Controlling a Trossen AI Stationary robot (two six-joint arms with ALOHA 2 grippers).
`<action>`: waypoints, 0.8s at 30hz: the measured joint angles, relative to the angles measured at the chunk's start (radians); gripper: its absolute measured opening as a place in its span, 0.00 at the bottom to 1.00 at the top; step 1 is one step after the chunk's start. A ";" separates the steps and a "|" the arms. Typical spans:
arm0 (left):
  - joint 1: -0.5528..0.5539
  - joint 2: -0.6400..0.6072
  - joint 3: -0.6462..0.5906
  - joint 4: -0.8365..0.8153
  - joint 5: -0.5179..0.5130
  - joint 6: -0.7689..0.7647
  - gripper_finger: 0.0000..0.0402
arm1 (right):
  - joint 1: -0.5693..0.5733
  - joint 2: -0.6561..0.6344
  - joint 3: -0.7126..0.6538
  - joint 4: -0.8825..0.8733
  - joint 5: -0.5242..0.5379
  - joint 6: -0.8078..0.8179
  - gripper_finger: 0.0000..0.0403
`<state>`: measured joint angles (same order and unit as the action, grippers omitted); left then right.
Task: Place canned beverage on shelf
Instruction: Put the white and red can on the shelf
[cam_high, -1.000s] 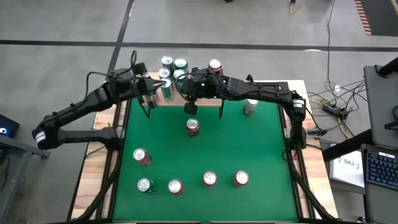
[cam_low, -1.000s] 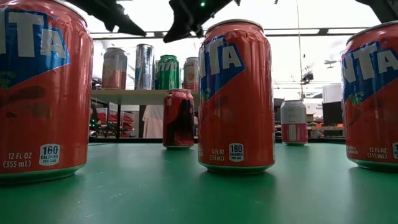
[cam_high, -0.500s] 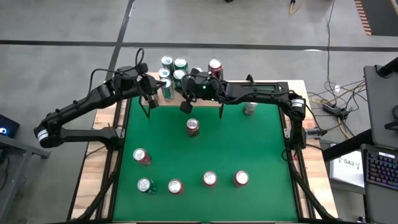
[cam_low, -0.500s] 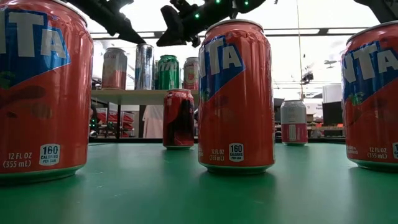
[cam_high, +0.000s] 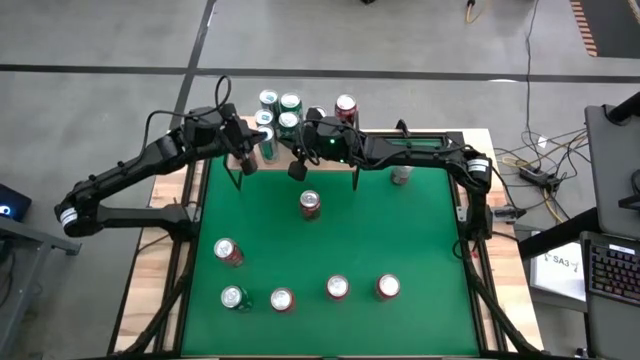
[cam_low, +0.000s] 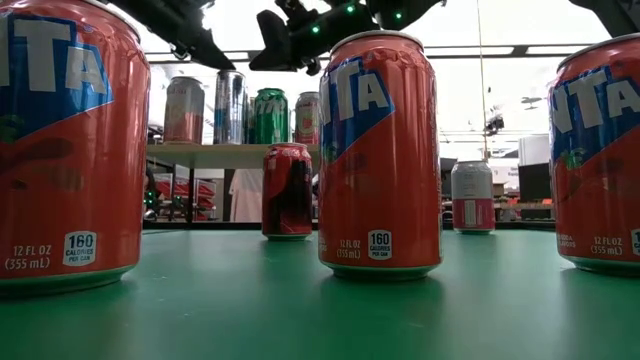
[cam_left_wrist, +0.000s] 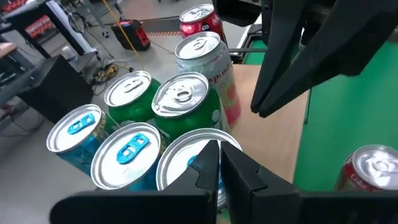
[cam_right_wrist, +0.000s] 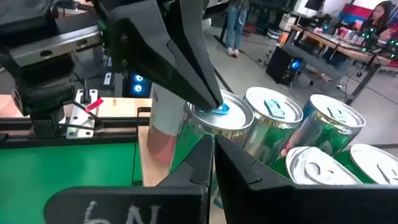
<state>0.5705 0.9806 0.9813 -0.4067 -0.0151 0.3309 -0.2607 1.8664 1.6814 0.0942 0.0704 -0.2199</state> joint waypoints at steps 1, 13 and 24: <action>0.000 0.000 0.000 0.007 0.000 -0.008 0.00 | 0.000 0.000 0.000 0.001 0.000 -0.001 0.02; 0.000 -0.034 0.000 0.030 -0.125 0.079 0.00 | 0.001 0.050 -0.001 0.059 -0.065 0.011 0.02; 0.000 0.020 0.001 0.015 -0.124 0.056 0.00 | -0.001 0.081 -0.001 0.074 -0.016 0.017 0.02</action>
<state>0.5701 1.0003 0.9821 -0.3920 -0.1394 0.3867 -0.2615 1.9476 1.6802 0.1681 0.0547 -0.2028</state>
